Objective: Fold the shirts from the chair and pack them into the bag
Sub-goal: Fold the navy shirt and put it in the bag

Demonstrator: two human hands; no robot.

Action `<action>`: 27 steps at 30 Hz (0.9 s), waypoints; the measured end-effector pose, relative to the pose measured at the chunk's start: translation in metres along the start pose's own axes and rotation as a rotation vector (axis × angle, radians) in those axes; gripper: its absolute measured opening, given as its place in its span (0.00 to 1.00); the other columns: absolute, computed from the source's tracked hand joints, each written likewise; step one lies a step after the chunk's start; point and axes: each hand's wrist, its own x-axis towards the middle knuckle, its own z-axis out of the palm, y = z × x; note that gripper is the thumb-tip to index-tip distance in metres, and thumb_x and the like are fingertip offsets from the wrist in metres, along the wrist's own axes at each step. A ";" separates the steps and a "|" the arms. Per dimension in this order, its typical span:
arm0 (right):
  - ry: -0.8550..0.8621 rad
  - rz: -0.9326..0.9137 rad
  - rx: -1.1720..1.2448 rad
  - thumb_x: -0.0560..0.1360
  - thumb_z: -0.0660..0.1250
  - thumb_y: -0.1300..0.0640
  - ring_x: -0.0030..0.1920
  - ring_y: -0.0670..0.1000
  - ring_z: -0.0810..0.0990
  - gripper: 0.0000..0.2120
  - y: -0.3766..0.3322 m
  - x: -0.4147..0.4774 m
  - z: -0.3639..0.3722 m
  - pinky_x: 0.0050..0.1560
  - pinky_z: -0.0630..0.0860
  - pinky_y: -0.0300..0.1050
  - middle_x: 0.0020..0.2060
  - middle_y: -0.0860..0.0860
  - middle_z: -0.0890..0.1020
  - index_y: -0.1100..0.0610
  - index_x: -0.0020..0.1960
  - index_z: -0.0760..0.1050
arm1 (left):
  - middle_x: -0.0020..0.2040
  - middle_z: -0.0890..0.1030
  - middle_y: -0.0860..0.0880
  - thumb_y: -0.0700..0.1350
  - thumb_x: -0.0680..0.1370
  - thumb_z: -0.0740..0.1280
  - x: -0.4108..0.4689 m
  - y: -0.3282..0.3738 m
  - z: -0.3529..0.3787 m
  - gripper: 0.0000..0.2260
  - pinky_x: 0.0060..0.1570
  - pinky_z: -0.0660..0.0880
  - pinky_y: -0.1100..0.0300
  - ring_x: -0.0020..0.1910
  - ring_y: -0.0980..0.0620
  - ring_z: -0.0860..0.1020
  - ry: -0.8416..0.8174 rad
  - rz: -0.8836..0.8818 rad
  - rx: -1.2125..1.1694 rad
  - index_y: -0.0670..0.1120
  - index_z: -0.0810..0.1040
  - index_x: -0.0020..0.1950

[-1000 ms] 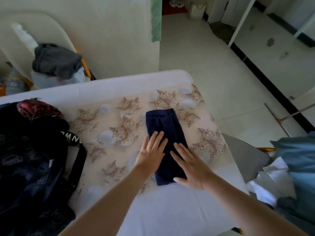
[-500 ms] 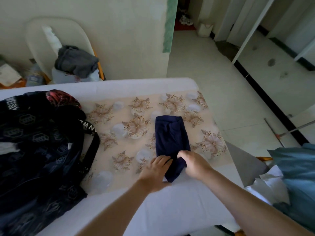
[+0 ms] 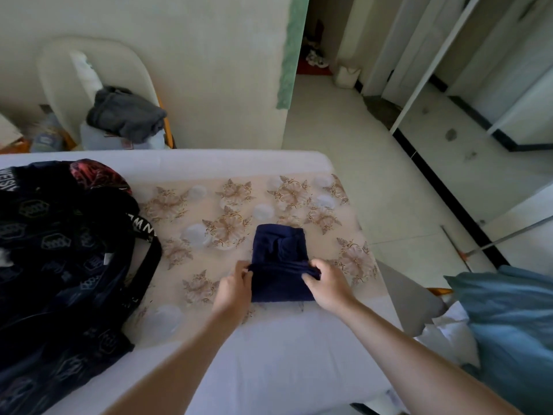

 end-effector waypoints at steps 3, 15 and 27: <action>0.059 0.082 -0.066 0.78 0.65 0.49 0.48 0.51 0.81 0.11 -0.002 0.016 0.005 0.46 0.78 0.48 0.48 0.47 0.83 0.49 0.59 0.77 | 0.60 0.76 0.48 0.41 0.81 0.59 0.000 0.002 0.010 0.14 0.58 0.75 0.51 0.57 0.48 0.75 0.187 0.407 0.183 0.46 0.73 0.66; 0.130 -0.652 -0.706 0.78 0.59 0.46 0.71 0.57 0.70 0.26 0.032 0.020 0.038 0.69 0.69 0.55 0.73 0.56 0.69 0.56 0.73 0.69 | 0.81 0.45 0.49 0.59 0.80 0.60 0.021 -0.013 0.031 0.36 0.78 0.48 0.50 0.80 0.47 0.45 -0.283 0.627 0.830 0.50 0.44 0.81; -0.114 -0.334 -0.398 0.76 0.63 0.53 0.50 0.54 0.82 0.18 0.017 0.028 0.012 0.46 0.75 0.45 0.53 0.52 0.83 0.52 0.65 0.74 | 0.63 0.79 0.52 0.48 0.76 0.65 0.034 0.003 0.000 0.21 0.59 0.75 0.58 0.63 0.51 0.77 -0.310 0.411 0.389 0.55 0.74 0.69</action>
